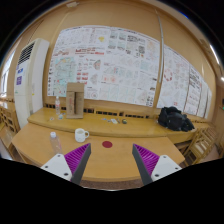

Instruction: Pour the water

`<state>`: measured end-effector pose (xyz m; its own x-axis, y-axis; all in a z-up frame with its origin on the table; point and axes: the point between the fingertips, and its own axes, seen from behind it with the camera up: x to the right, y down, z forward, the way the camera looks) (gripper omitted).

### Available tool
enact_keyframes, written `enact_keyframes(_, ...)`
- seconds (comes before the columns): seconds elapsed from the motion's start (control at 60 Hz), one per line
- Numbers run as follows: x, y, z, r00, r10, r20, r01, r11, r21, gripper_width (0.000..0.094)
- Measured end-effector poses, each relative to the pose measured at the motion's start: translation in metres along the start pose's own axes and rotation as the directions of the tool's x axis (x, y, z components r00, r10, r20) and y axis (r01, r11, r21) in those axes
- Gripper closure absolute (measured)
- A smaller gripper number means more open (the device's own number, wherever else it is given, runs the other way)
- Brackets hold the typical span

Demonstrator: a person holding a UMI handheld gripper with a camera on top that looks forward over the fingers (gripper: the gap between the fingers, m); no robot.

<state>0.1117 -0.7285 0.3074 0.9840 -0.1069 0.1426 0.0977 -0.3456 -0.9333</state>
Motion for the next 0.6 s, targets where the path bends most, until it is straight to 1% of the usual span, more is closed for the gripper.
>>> enact_keyframes(0.117,-0.001,0.019,0.004,1.000,0.009,-0.008,-0.010,0.999,-0.036,0.0080)
enact_keyframes(0.183,-0.003,0.040,0.013,1.000,0.011,-0.016,-0.012,0.999,-0.052,0.0083)
enact_keyframes(0.35,-0.017,0.115,0.032,1.000,-0.009,-0.028,0.006,0.992,-0.128,0.0083)
enact_keyframes(0.517,-0.072,0.198,0.045,1.000,0.003,-0.004,-0.004,0.973,-0.230,0.0081)
enact_keyframes(0.6,-0.118,0.222,0.055,0.999,0.027,0.035,-0.017,0.965,-0.260,0.0093)
